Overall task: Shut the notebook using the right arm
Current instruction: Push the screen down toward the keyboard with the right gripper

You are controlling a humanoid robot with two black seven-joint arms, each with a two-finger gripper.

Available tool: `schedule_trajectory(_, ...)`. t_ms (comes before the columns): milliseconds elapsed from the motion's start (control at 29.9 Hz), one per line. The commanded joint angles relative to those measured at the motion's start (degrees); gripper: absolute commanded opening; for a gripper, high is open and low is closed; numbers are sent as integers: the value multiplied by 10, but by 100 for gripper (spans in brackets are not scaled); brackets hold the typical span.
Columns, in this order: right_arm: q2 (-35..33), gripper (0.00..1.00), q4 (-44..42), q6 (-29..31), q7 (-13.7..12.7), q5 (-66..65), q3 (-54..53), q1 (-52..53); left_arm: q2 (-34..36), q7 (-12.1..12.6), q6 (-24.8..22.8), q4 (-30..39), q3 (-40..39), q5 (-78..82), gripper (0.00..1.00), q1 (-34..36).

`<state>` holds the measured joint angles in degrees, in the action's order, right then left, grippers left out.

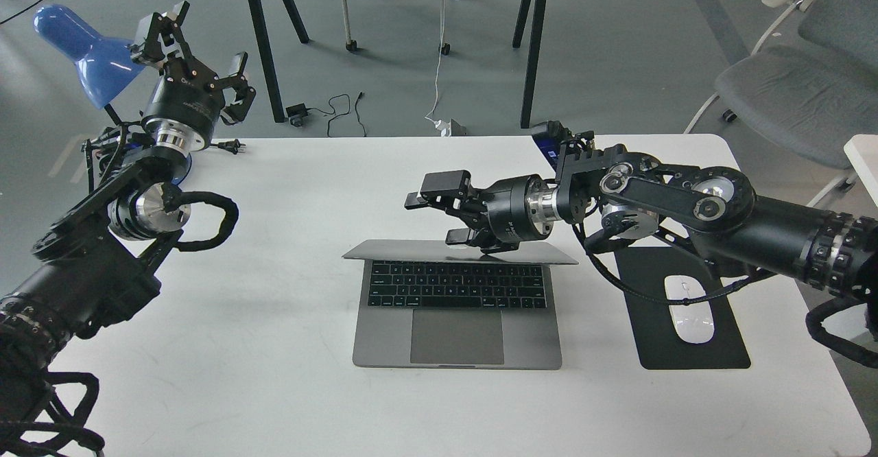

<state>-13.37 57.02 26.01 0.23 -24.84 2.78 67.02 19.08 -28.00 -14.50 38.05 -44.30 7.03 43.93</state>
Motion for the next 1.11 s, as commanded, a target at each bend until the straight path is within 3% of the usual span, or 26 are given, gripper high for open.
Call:
schedule_trajectory(0,0,100,1,-1,-1,0,15,-1,0,0,0,0,0,0,100,0)
schedule_trajectory(1072,16,100,-10,-15,-11,-43,64,-85,0,0,0,0,0,0,100,0)
